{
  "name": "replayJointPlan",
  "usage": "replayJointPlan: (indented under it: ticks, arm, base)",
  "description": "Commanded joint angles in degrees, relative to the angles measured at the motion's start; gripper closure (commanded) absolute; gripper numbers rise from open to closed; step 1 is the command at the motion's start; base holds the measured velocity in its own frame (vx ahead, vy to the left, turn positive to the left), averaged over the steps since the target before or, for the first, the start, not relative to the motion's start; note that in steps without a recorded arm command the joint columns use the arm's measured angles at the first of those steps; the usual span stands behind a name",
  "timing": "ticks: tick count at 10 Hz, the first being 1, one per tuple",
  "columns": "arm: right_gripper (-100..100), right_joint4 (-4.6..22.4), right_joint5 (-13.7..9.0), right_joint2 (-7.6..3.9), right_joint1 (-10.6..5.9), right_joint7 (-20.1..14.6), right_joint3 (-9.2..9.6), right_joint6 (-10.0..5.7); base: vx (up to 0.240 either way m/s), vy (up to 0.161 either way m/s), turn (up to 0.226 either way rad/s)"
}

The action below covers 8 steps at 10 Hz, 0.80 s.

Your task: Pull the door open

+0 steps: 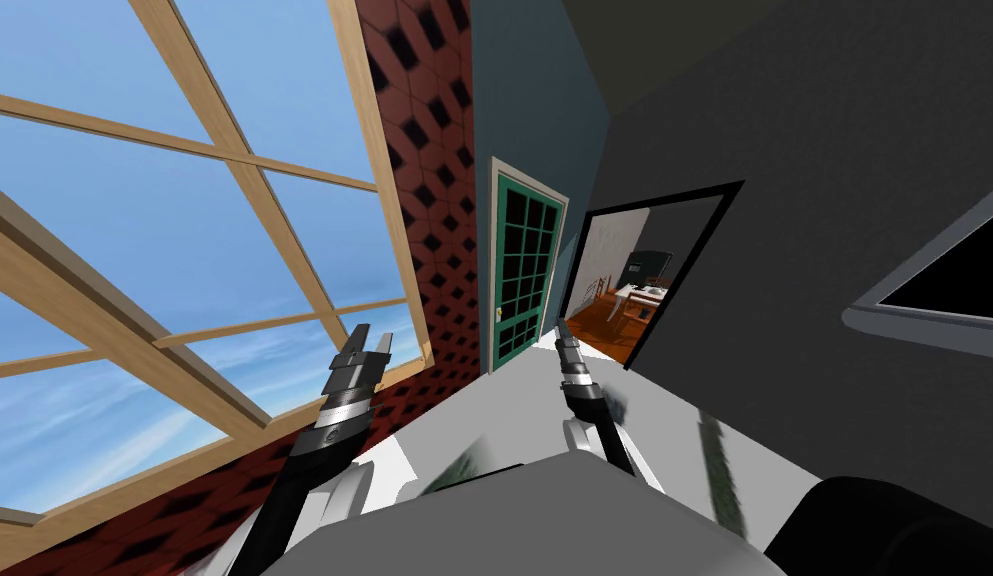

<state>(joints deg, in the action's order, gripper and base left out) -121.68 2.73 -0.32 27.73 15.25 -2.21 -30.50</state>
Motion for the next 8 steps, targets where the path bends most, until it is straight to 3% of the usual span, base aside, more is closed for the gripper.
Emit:
replayJointPlan:
  ticks: [1,8]
  arm:
    - [-100,2.49,0.62,-0.72,-0.99,2.01,-0.65,-0.44]
    - [-100,13.50,3.80,-2.23,-4.77,10.29,-2.20,-3.04]
  base:
    - [0.133,-0.037,0.090]
    - [0.088,-0.043,0.074]
